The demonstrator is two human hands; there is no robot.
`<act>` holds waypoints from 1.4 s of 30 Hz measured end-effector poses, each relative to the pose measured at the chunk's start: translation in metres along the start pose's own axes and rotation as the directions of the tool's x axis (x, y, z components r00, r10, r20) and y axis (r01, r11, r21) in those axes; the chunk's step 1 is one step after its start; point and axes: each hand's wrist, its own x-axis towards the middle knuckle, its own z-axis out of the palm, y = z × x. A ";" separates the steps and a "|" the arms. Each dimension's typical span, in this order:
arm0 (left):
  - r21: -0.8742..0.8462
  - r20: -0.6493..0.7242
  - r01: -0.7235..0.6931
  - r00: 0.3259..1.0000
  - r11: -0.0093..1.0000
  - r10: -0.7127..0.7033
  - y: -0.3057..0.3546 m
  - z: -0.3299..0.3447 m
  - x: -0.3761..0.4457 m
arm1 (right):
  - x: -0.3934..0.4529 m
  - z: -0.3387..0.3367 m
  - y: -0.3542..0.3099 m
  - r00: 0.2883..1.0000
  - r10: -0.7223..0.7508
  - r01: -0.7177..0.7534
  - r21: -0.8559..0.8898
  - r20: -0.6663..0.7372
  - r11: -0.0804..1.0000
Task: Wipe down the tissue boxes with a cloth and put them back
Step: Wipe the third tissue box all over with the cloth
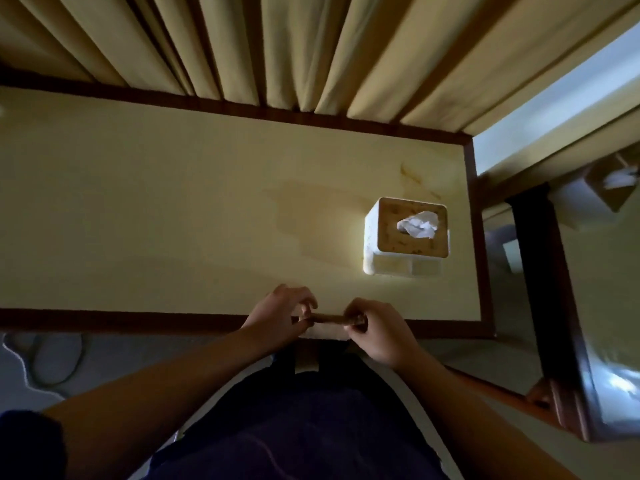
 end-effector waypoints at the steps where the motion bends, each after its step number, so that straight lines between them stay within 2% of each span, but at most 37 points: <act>1: -0.024 0.001 -0.011 1.000 1.000 0.011 0.004 0.001 0.003 | -0.006 -0.007 0.003 1.000 0.006 -0.005 0.038 -0.027 0.999; 6: -0.032 0.000 -0.129 0.992 0.991 0.129 0.032 0.008 0.027 | -0.029 -0.035 0.015 0.991 0.037 -0.023 0.105 -0.132 0.994; 13: -0.123 0.004 -0.165 0.986 0.979 0.166 0.082 0.015 0.059 | -0.053 -0.080 0.040 0.977 0.109 -0.072 0.198 -0.185 0.977; 19: -0.164 -0.059 -0.107 0.993 0.981 0.099 0.123 0.038 0.086 | -0.054 -0.107 0.088 0.966 0.137 -0.059 0.329 -0.219 0.943; 24: -0.063 -0.262 -0.013 0.965 0.998 -0.004 0.156 0.064 0.111 | -0.034 -0.131 0.129 0.975 0.078 0.004 0.365 -0.209 0.931; 30: -0.048 -0.502 0.207 0.841 0.977 -0.203 0.192 0.084 0.144 | 0.012 -0.162 0.164 0.991 0.039 -0.003 0.267 -0.131 0.964; 36: -0.025 -0.612 0.407 0.716 0.913 -0.336 0.206 0.101 0.171 | 0.042 -0.186 0.177 0.991 0.011 0.016 0.201 -0.134 0.979; 39: -0.022 -0.602 0.465 0.700 0.885 -0.383 0.216 0.109 0.184 | 0.044 -0.189 0.184 0.973 -0.017 0.039 0.091 -0.228 0.995; 41: -0.023 -0.594 0.480 0.699 0.877 -0.398 0.218 0.112 0.191 | 0.044 -0.186 0.185 0.933 -0.128 0.123 -0.036 -0.336 0.992; 42: -0.017 -0.595 0.493 0.694 0.870 -0.405 0.217 0.112 0.193 | 0.044 -0.183 0.182 0.913 -0.212 0.187 -0.104 -0.348 0.977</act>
